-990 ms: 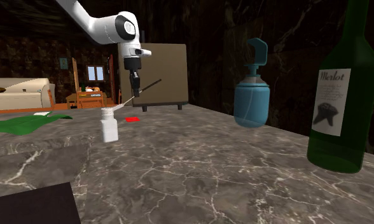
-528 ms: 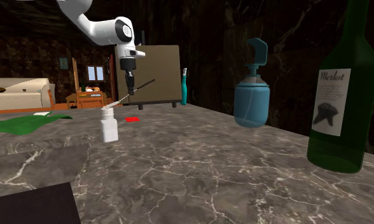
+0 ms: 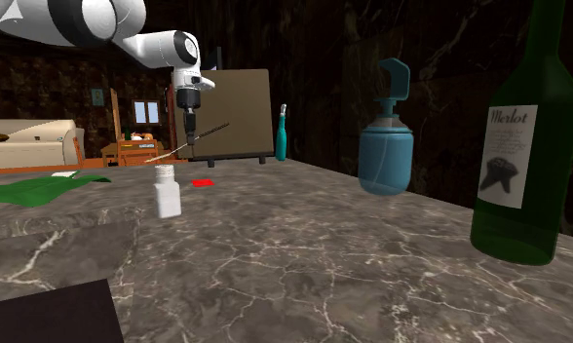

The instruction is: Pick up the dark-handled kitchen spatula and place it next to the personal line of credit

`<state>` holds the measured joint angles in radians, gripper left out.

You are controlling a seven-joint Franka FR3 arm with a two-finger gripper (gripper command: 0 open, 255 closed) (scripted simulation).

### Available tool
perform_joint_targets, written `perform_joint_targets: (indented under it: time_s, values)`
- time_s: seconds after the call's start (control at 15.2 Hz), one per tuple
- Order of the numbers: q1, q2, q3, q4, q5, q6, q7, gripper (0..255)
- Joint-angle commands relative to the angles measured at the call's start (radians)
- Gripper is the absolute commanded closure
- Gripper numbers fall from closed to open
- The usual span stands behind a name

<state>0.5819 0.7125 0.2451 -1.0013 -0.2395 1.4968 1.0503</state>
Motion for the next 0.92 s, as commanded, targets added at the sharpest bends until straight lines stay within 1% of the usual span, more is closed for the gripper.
perform_joint_targets:
  time_s: [0.0, 0.59, 0.86]
  values:
    - [-0.009, 0.034, 0.018, -0.075, -0.002, 0.338, 0.007, 255]
    - [-0.050, 0.062, 0.067, -0.161, -0.051, 0.438, 0.038, 255]
    - [-0.065, 0.066, 0.091, -0.160, -0.070, 0.435, 0.046, 255]
